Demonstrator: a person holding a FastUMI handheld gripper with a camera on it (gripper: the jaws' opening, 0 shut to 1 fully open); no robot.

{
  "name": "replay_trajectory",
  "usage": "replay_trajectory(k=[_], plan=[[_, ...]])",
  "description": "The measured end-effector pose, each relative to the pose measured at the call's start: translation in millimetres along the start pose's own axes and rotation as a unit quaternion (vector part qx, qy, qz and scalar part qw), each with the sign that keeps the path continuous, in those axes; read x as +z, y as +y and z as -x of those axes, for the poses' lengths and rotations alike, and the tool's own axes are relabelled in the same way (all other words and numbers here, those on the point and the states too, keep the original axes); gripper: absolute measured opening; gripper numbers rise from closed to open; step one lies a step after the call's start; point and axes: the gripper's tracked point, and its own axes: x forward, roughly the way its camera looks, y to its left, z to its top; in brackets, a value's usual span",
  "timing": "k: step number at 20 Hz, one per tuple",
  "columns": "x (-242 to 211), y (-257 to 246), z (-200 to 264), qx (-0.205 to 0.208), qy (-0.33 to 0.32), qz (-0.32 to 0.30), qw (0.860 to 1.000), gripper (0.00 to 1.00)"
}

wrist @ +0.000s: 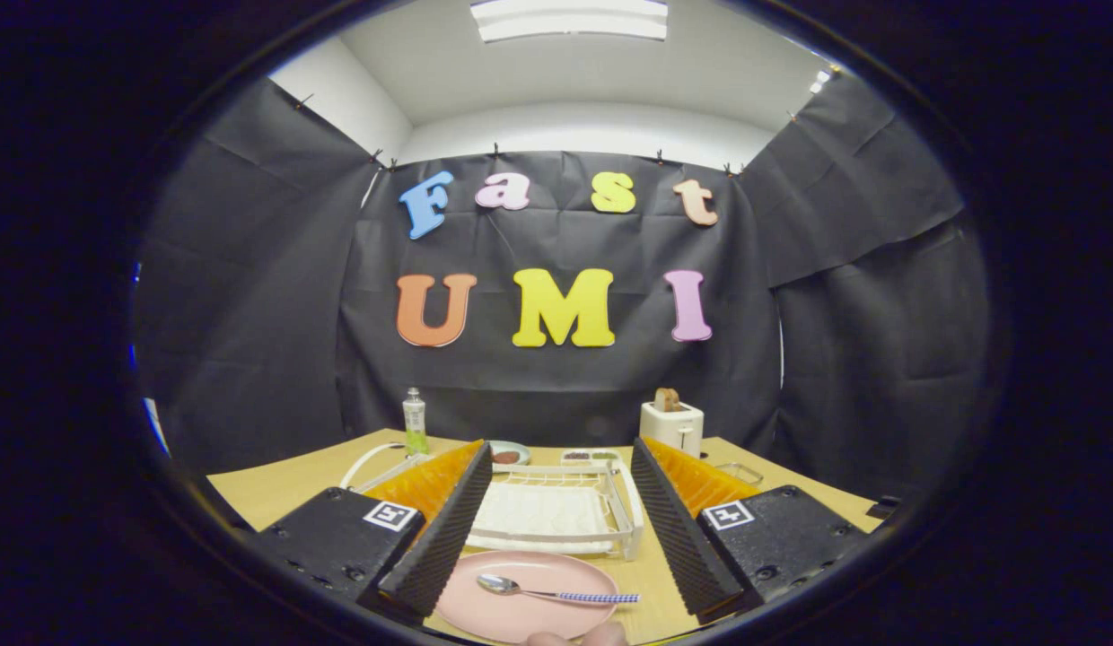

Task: Take the plate from the dish rack, then take the spoon from the basket and place it into the plate.

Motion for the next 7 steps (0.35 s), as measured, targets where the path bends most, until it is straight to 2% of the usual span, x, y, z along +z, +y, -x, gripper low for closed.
replay_trajectory(k=[7], plan=[[-4.6,6.7,0.8,0.004,0.004,0.023,1.0,1.0]])
